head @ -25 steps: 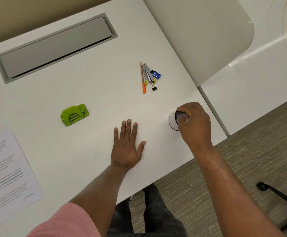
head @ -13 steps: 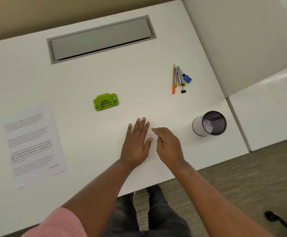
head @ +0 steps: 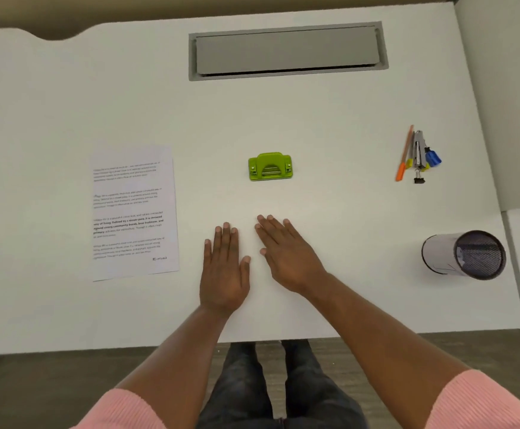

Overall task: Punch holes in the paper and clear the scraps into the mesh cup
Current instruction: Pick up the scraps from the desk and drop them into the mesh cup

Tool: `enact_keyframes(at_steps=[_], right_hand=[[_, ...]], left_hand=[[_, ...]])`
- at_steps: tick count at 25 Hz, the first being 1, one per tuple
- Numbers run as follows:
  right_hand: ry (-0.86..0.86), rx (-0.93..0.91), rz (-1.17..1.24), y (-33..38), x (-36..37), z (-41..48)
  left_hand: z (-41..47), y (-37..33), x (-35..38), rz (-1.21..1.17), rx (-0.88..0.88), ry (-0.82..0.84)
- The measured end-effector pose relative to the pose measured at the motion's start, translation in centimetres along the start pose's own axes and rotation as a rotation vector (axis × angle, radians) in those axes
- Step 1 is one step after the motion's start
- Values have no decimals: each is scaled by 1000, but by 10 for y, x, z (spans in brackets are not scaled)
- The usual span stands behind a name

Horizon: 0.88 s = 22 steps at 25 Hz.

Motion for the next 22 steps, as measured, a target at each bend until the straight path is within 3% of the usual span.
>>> enact_keyframes(at_steps=[5, 10, 15, 20, 22], right_hand=[[-75, -47, 29, -12, 0, -44], [-178, 222, 248, -18, -17, -30], [-152, 15, 85, 1, -2, -21], [-128, 9, 15, -9, -3, -47], [-21, 24, -17, -3, -14, -38]], left_hand=[[0, 1, 1, -9, -1, -1], [2, -1, 0, -7, -11, 21], [1, 0, 1, 8, -11, 17], [2, -1, 2, 11, -7, 8], [2, 0, 1, 9, -11, 6]])
Point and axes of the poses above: each hand's wrist, its own z-axis towards the middle knuckle, its own x-axis out of the palm, y = z × x, the point moved 1 cm from there along z, towards the middle knuckle, and after that the axes turned 12 degrees about y, right-handed, at the moved point
